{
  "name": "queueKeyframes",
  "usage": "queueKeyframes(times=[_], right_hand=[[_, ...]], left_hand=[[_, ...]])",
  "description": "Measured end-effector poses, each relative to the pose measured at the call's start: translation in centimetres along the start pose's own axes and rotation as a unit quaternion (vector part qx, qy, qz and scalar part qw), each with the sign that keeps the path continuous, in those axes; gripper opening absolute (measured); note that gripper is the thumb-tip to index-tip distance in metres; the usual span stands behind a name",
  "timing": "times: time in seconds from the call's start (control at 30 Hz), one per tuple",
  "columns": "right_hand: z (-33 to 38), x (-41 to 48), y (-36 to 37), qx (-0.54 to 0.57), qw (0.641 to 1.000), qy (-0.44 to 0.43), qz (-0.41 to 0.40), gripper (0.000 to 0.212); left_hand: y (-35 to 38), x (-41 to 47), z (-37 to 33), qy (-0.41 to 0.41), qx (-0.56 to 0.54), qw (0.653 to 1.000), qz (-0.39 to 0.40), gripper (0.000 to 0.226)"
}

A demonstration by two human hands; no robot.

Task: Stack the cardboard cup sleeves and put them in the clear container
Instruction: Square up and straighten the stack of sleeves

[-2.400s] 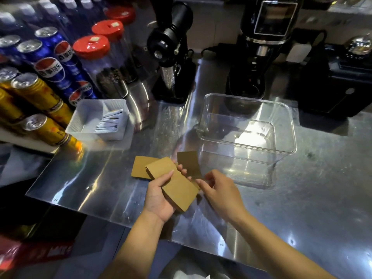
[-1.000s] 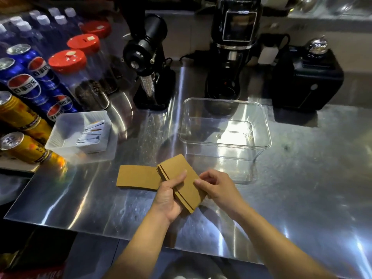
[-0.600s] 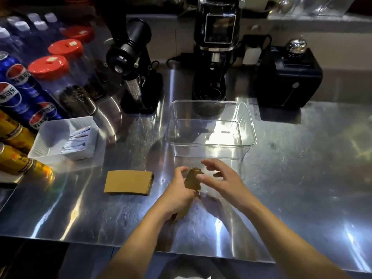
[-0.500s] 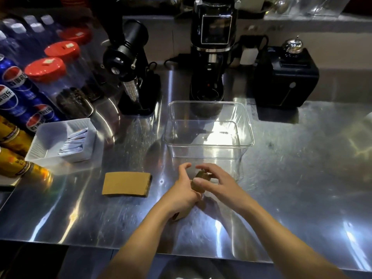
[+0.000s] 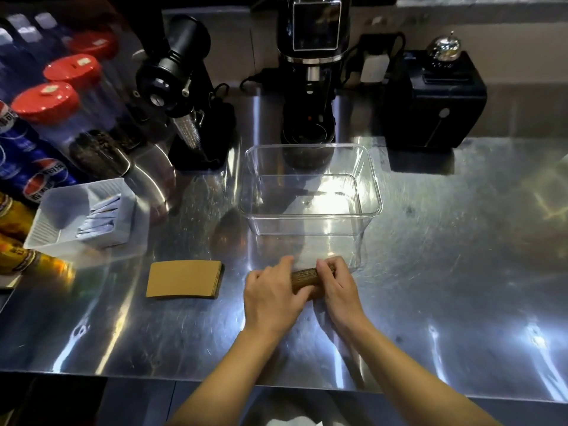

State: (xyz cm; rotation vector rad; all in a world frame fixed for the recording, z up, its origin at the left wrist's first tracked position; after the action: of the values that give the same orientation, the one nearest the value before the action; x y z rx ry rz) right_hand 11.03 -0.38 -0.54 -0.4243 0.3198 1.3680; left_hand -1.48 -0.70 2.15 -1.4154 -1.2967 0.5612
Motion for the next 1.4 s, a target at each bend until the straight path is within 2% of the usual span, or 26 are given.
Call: queueKeyframes(times=[0.07,0.1,0.17,0.2,0.27,0.33,0.5,0.57,0.63,0.67,0.73,0.83,1.0,1.1,1.17,1.2,1.3,1.4], right_hand=[[-0.2,-0.2,0.4,-0.022,1.0,-0.003,-0.014,0.023],[-0.3,-0.3,0.6,-0.035,0.999,0.002,-0.019,0.023],[-0.2,-0.5,1.4,-0.044,0.998,0.013,-0.036,0.022],[0.0,-0.5,1.8,-0.033,0.998,0.023,-0.049,0.021],[0.5,-0.4,2.4,0.008,0.997,0.045,-0.062,0.022],[0.8,-0.3,2.7,0.035,0.997,0.047,-0.056,0.023],[1.6,0.3,2.4,0.111,0.992,-0.029,-0.058,0.023],[1.2,0.5,2.4,0.125,0.99,-0.041,-0.042,0.017],[0.0,0.4,2.6,0.143,0.988,-0.038,-0.036,0.01],[-0.6,0.3,2.7,0.157,0.987,-0.03,-0.031,0.007],[-1.1,0.2,3.0,0.174,0.984,-0.016,-0.025,0.007],[-0.3,0.5,2.9,0.178,0.983,-0.016,-0.043,0.005],[0.9,0.3,2.9,0.134,0.988,-0.067,-0.049,0.013],[0.5,0.4,2.9,0.095,0.993,-0.05,-0.052,0.015],[0.5,0.5,3.0,0.085,0.994,-0.044,-0.054,0.014],[0.6,0.5,2.9,0.085,0.994,-0.044,-0.051,0.012],[0.5,0.4,2.6,0.087,0.995,-0.043,-0.013,0.013],[0.6,0.0,2.2,0.05,0.996,-0.047,0.051,0.024]], left_hand=[[0.3,-1.5,0.7,-0.106,-0.056,0.993,-0.017,0.068],[0.3,-2.1,0.8,-0.176,-0.119,0.977,-0.033,0.073],[0.4,-2.9,0.8,-0.3,-0.27,0.912,-0.069,0.072],[0.6,-3.0,0.6,-0.329,-0.322,0.884,-0.08,0.068],[0.9,-2.8,0.5,-0.344,-0.362,0.861,-0.1,0.063],[0.9,-2.2,0.4,-0.332,-0.372,0.858,-0.124,0.061],[0.7,-1.2,-0.3,-0.26,-0.424,0.842,-0.209,0.052],[1.1,-1.2,-0.2,-0.266,-0.478,0.807,-0.224,0.038],[1.6,-1.3,0.1,-0.319,-0.538,0.743,-0.238,0.02],[1.9,-1.3,0.3,-0.341,-0.543,0.727,-0.247,0.015],[2.0,-1.2,0.9,-0.364,-0.503,0.74,-0.257,0.018],[1.7,-0.9,1.9,-0.343,-0.451,0.789,-0.237,0.029],[1.4,0.2,2.2,-0.278,-0.499,0.788,-0.227,0.017],[2.1,0.1,2.8,-0.315,-0.527,0.768,-0.183,0.021],[2.2,0.2,3.0,-0.318,-0.512,0.778,-0.179,0.014],[2.2,0.2,3.1,-0.315,-0.504,0.784,-0.178,0.017],[2.1,0.4,3.2,-0.314,-0.489,0.794,-0.18,0.028],[1.3,0.9,3.4,-0.325,-0.476,0.793,-0.198,0.025]])
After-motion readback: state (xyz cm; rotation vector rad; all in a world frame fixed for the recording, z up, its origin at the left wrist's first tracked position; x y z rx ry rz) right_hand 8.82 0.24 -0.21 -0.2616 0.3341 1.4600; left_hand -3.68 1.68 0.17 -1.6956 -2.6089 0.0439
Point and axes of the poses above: each hand's wrist, its own x-axis towards the middle knuckle, its own y-axis out of the palm, z = x × y, the point moved 1 cm from there along x, towards the middle knuckle, and after that the axes turned 13 degrees about y, right-handed, at the moved point
